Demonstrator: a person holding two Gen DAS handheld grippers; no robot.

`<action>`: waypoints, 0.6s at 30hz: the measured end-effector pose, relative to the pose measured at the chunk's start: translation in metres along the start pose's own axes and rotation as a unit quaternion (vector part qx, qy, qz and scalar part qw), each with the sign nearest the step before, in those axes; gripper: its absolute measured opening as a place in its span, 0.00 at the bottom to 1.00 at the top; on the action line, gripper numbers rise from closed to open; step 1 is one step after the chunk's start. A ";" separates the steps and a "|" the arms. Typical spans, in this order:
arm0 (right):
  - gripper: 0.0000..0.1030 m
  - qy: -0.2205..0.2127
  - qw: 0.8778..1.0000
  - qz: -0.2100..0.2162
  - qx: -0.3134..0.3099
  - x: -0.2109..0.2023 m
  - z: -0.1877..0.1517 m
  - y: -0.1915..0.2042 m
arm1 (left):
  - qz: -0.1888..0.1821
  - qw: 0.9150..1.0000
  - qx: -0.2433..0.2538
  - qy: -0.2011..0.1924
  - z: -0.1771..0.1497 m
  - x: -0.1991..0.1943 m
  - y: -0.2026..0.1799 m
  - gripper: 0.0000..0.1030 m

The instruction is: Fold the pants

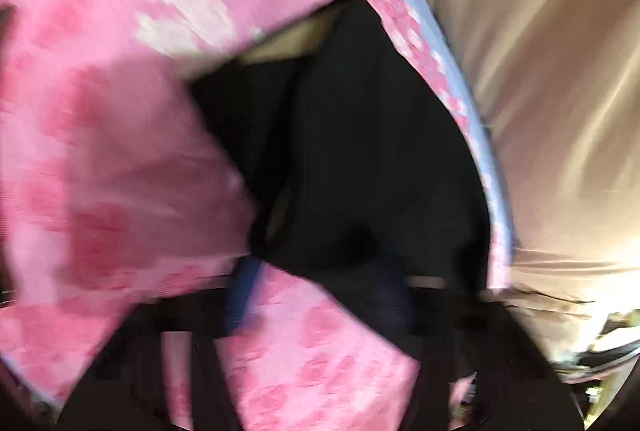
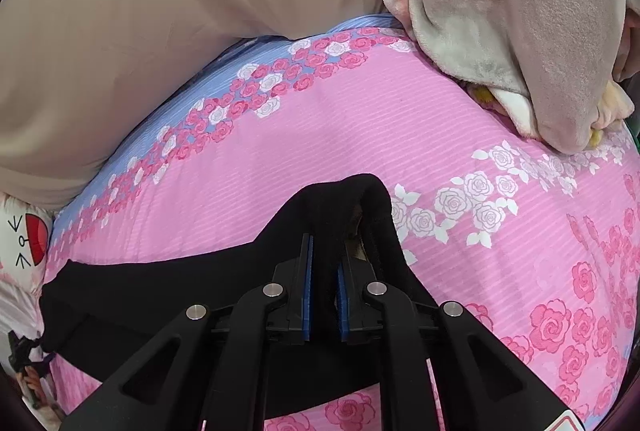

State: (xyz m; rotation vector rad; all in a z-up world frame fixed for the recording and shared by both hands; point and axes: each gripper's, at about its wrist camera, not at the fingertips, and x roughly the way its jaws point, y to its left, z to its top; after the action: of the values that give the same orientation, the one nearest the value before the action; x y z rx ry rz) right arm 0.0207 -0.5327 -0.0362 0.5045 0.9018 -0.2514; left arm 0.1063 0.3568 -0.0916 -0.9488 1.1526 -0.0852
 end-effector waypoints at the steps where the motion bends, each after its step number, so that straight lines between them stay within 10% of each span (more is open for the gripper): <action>1: 0.10 0.002 1.000 -0.002 -0.001 0.001 0.001 0.000 | -0.010 1.000 0.002 0.005 0.006 0.001 -0.004 0.09; 9: 0.08 -0.062 0.998 0.032 0.009 -0.039 0.031 -0.004 | -0.039 0.993 0.077 -0.080 0.072 -0.095 -0.081 0.07; 14: 0.07 -0.003 1.000 0.001 0.025 0.000 0.007 -0.029 | 0.055 0.996 0.063 -0.031 0.078 -0.049 -0.042 0.08; 18: 0.07 0.007 0.998 0.014 0.065 0.013 -0.016 -0.052 | 0.058 0.998 -0.003 0.000 0.069 -0.012 0.013 0.08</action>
State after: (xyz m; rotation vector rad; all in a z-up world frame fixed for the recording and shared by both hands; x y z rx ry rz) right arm -0.0039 -0.5693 -0.0711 0.6403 0.8951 -0.2820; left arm 0.1510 0.4113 -0.0864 -0.8855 1.2071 0.0127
